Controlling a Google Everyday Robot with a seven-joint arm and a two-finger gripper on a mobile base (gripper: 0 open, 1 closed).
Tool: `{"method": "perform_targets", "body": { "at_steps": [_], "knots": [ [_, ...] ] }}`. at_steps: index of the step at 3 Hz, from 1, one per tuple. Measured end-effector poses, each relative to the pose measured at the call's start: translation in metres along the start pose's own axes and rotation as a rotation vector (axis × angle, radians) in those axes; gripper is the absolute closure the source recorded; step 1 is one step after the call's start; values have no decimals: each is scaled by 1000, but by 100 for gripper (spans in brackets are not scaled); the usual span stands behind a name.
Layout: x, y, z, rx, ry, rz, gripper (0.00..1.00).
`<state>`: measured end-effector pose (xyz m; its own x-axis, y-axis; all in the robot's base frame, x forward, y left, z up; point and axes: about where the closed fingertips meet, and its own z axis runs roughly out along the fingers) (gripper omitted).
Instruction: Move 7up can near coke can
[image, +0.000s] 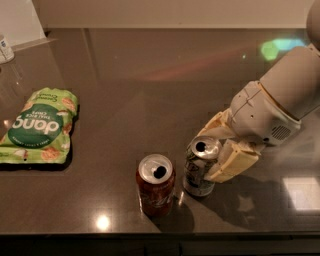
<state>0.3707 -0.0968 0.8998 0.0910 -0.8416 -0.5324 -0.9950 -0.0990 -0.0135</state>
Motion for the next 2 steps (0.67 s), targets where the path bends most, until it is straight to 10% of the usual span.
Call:
{"method": "perform_targets", "body": {
  "at_steps": [2],
  "knots": [
    [-4,1,2,-7,-11,-6,0]
  ]
}}
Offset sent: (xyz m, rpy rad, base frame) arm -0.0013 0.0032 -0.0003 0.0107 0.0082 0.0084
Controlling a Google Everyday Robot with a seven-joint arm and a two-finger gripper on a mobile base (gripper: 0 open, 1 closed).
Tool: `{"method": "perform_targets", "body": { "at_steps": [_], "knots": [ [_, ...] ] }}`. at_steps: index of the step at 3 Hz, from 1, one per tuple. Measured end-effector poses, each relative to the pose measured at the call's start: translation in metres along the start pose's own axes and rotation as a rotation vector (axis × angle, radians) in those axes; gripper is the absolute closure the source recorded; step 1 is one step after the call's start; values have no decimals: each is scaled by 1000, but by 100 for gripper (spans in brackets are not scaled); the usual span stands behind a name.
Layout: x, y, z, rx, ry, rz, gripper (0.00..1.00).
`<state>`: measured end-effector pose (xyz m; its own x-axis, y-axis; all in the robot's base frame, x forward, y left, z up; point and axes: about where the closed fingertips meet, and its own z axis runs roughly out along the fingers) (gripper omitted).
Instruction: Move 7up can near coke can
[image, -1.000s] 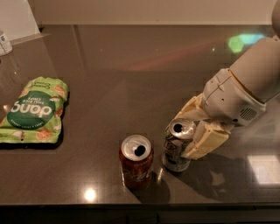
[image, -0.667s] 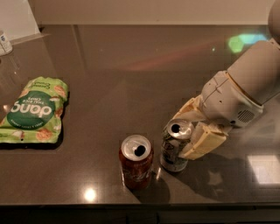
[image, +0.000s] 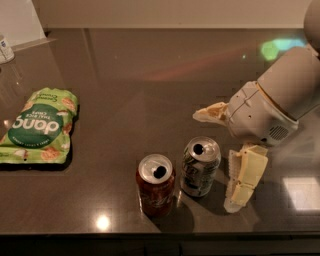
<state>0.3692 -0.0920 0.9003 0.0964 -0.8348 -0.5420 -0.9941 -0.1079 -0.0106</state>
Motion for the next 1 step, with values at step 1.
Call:
{"method": "perform_targets", "body": {
  "at_steps": [1],
  "knots": [
    [0,0,0,0,0,0,0]
  ]
}}
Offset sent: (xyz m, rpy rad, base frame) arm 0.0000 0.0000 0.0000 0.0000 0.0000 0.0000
